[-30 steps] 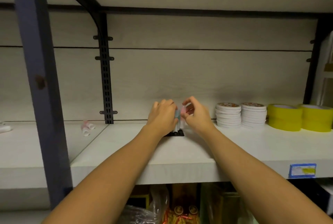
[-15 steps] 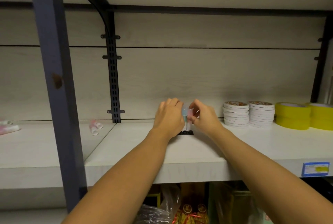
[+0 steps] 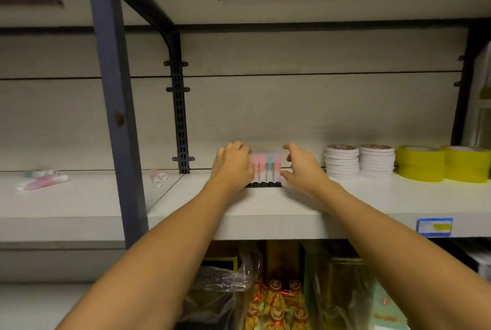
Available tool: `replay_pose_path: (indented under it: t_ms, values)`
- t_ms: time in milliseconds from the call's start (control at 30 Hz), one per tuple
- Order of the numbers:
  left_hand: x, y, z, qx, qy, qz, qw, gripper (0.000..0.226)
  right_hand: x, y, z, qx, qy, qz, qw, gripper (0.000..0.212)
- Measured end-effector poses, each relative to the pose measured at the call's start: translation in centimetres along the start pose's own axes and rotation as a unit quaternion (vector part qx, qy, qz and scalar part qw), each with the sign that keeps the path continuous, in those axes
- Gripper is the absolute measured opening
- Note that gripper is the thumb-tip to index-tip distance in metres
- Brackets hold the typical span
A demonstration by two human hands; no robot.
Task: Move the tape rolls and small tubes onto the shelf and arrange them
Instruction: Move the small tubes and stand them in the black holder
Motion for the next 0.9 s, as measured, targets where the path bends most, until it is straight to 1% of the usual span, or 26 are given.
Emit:
replay_pose_path:
  t_ms: [67,200,267,400,533,633,733,800,900]
  values:
    - [0.9,-1.6,0.2,0.030,0.011,0.024,0.999,0.040,0.7,-1.0,0.1,0.004,-0.028,0.028,0.999,0.062]
    - [2.5,-4.8,0.3,0.080,0.018,0.037,0.996,0.041,2.0,-2.7,0.9,0.021,-0.067,0.060,0.996,0.051]
    - [3.1,-6.7,0.3,0.105,0.017,0.043,0.993,0.038,2.5,-3.5,1.6,0.034,-0.077,0.069,0.994,0.046]
    - [4.7,-10.4,0.6,0.135,0.041,0.058,0.988,0.036,2.6,-4.8,4.0,0.065,-0.078,0.093,0.990,0.042]
    - [7.2,-13.3,1.9,0.157,0.048,0.052,0.985,0.034,1.8,-5.3,7.7,0.107,-0.081,0.126,0.983,0.037]
    - [9.6,-15.5,3.1,0.168,0.066,0.056,0.982,0.033,0.6,-5.5,11.3,0.151,-0.088,0.136,0.975,0.034]
    - [11.4,-18.1,4.5,0.159,0.095,0.076,0.980,0.030,-0.9,-6.0,15.3,0.194,-0.048,0.152,0.968,0.039]
    - [12.5,-19.9,5.8,0.153,0.111,0.096,0.977,0.027,-1.8,-6.3,18.2,0.228,-0.024,0.159,0.960,0.036]
    - [14.5,-22.3,8.7,0.170,0.120,0.092,0.974,0.025,-2.6,-6.6,22.5,0.272,0.009,0.167,0.948,0.031]
Point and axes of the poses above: each hand's wrist, its own y-axis towards the middle knuckle, its own x-axis out of the back of the hand, z = x × y, the point moved 5 cm from there along y, towards the middle knuckle, and after that the axes turned 6 degrees about z, right-handed, at the moved point
